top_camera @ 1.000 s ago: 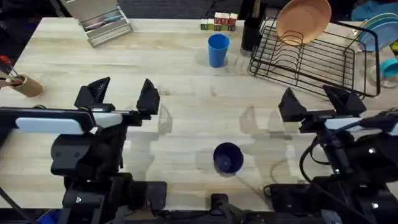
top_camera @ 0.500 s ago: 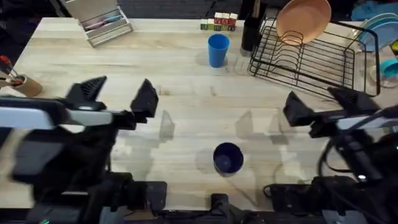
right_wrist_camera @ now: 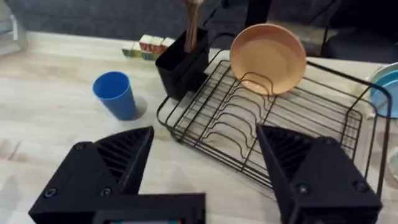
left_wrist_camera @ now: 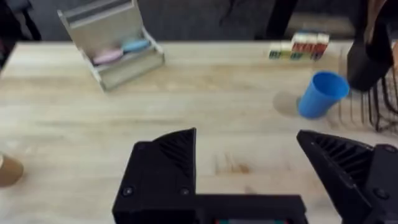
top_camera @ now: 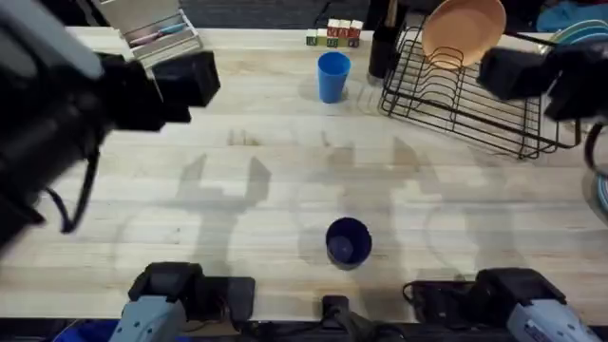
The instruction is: Pick up the cup on the table and put them onto the rack.
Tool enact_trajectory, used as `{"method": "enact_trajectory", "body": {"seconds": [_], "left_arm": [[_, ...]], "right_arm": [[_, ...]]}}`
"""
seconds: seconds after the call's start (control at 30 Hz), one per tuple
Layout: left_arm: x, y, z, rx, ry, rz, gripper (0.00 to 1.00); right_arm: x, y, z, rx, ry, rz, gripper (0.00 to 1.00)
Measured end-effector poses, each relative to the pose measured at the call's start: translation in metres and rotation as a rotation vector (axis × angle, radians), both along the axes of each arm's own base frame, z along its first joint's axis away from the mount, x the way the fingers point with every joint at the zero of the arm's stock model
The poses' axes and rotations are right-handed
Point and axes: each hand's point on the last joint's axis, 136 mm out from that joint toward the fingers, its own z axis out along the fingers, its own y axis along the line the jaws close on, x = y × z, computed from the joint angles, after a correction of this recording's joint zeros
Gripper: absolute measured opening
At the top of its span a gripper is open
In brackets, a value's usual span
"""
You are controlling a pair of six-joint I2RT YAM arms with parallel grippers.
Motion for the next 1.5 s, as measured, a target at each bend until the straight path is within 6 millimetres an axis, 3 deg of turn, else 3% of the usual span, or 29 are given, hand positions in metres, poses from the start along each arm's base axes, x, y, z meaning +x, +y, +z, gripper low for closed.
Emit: {"method": "enact_trajectory", "body": {"seconds": [0.2, 0.47, 0.6, 0.67, 0.9, 1.27, 1.5], "left_arm": [[0.013, 0.0, 0.0, -0.001, 0.156, 0.0, 0.993], [0.023, 0.0, -0.016, -0.001, 0.239, 0.0, 0.993], [0.024, 0.0, -0.015, -0.001, 0.236, 0.0, 0.993], [0.027, 0.0, -0.012, -0.001, 0.22, 0.0, 0.993], [0.027, 0.0, -0.012, -0.001, 0.219, 0.0, 0.994], [0.026, 0.0, -0.013, -0.001, 0.226, 0.0, 0.994], [0.026, 0.0, -0.014, -0.001, 0.228, 0.0, 0.993]], "right_arm": [[0.013, 0.007, 0.01, 0.016, 0.073, 0.04, 0.996], [0.009, 0.036, -0.001, 0.054, 0.133, 0.208, 0.996], [-0.003, 0.057, -0.006, 0.078, 0.162, 0.343, 0.996], [-0.017, 0.079, -0.005, 0.134, 0.176, 0.48, 0.996], [-0.043, 0.112, -0.006, 0.202, 0.218, 0.685, 0.995], [-0.098, 0.174, -0.039, 0.036, 0.309, 1.104, 0.995], [-0.126, 0.19, -0.074, -0.056, 0.456, 1.259, 0.995]]}}
